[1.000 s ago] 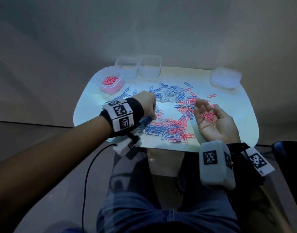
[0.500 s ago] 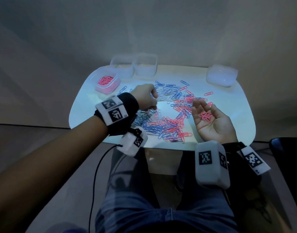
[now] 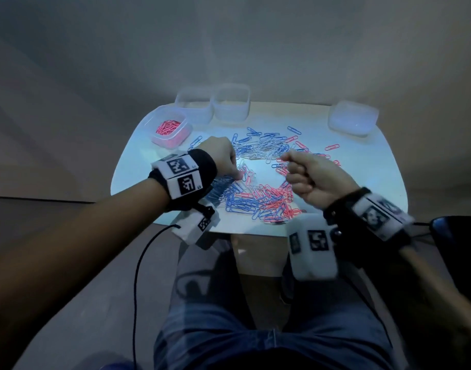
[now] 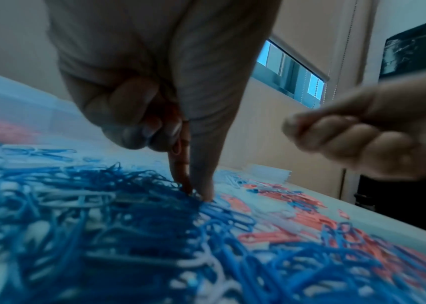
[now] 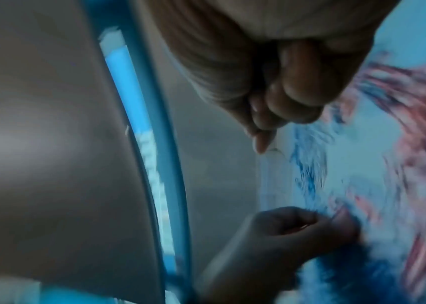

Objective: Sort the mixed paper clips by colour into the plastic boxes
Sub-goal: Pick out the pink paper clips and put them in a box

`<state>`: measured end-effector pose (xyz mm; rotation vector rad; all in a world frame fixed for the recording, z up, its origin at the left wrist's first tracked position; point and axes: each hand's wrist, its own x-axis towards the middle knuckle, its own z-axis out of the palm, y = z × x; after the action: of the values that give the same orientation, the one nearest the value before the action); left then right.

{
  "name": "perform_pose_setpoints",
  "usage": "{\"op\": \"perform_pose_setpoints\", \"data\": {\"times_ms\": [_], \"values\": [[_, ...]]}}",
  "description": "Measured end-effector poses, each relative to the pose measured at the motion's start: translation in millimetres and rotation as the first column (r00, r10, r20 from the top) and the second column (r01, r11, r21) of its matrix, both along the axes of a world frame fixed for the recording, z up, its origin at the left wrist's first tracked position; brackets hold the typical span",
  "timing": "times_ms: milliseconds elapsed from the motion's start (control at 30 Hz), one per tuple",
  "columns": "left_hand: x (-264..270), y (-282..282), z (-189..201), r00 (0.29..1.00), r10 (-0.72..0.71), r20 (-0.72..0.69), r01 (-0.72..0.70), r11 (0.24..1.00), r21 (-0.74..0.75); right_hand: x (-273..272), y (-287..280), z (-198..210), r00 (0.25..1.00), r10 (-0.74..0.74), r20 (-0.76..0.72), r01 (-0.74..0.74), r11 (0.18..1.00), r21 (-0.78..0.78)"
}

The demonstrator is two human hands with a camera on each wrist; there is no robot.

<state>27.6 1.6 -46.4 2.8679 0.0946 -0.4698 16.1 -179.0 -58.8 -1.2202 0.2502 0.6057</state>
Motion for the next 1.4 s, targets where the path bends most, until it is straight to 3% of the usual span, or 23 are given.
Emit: {"op": "perform_pose_setpoints", "data": {"times_ms": [33,67,100,167,200,233,267,367,467,533,600,667,767,833,933,967,1033,1100,1133,1167,1267,1400], "values": [[0,0,0,1.0,0.009,-0.001,-0.009,1.0,-0.008,6,7,7,0.981,0.118,0.155,-0.081,0.971,-0.225],[0,0,1,1.0,0.016,0.01,-0.015,1.0,-0.021,12,14,14,0.913,0.282,0.294,-0.12,0.877,-0.466],[0,1,1,0.999,0.025,0.023,-0.024,0.999,-0.031,18,21,19,0.795,0.479,0.372,-0.115,0.721,-0.683],[-2,4,2,0.998,0.045,0.043,-0.043,0.998,-0.047,28,34,26,0.509,0.82,0.262,-0.002,0.306,-0.952],[-2,6,2,0.997,0.056,0.053,-0.053,0.997,-0.063,31,39,27,0.402,0.903,0.153,0.062,0.14,-0.988],[-3,8,2,0.996,0.062,0.064,-0.056,0.995,-0.083,34,44,26,0.327,0.943,0.063,0.096,0.033,-0.995],[-4,10,2,0.995,0.062,0.074,-0.055,0.994,-0.098,36,48,26,0.27,0.963,0.003,0.11,-0.028,-0.994],[-5,16,4,0.994,0.055,0.092,-0.043,0.991,-0.124,37,58,25,0.148,0.985,-0.085,0.113,-0.102,-0.988],[-6,26,6,0.994,0.075,0.085,-0.057,0.979,-0.197,37,68,25,0.086,0.984,-0.156,0.141,-0.167,-0.976],[-7,29,8,0.985,0.161,0.064,-0.131,0.934,-0.334,38,73,25,0.045,0.98,-0.195,0.164,-0.199,-0.966],[-7,29,5,0.95,0.314,-0.001,-0.263,0.794,-0.548,39,76,25,0.008,0.976,-0.219,0.181,-0.217,-0.959],[-10,27,-2,0.868,0.489,-0.086,-0.387,0.558,-0.734,41,75,22,-0.007,0.972,-0.235,0.188,-0.229,-0.955],[-23,17,-16,0.787,0.575,-0.224,-0.409,0.215,-0.887,45,67,16,0.014,0.976,-0.216,0.178,-0.215,-0.96],[-27,10,-23,0.764,0.546,-0.343,-0.385,-0.042,-0.922,49,60,13,0.074,0.988,-0.136,0.125,-0.145,-0.982],[-27,3,-26,0.729,0.384,-0.566,-0.363,-0.483,-0.797,56,46,21,0.26,0.962,0.082,-0.011,0.088,-0.996],[-26,2,-27,0.726,0.318,-0.609,-0.345,-0.599,-0.723,57,41,24,0.355,0.921,0.162,-0.065,0.197,-0.978],[-25,0,-28,0.735,0.216,-0.643,-0.291,-0.756,-0.586,57,30,31,0.602,0.751,0.271,-0.206,0.474,-0.856],[-26,-3,-26,0.755,0.143,-0.64,-0.264,-0.827,-0.496,53,17,37,0.858,0.468,0.212,-0.304,0.795,-0.525],[-27,-4,-24,0.761,0.137,-0.634,-0.254,-0.837,-0.485,49,10,40,0.926,0.355,0.127,-0.304,0.903,-0.304],[-28,-6,-22,0.781,0.125,-0.612,-0.241,-0.844,-0.48,46,4,41,0.956,0.289,0.054,-0.283,0.955,-0.093],[-32,-7,-22,0.854,0.014,-0.52,-0.263,-0.851,-0.455,25,-10,43,0.974,0.224,-0.01,-0.214,0.939,0.268],[-37,-16,-17,0.795,0.07,-0.602,-0.369,-0.732,-0.573,-1,-16,25,0.99,0.136,-0.048,-0.095,0.869,0.486]]}}
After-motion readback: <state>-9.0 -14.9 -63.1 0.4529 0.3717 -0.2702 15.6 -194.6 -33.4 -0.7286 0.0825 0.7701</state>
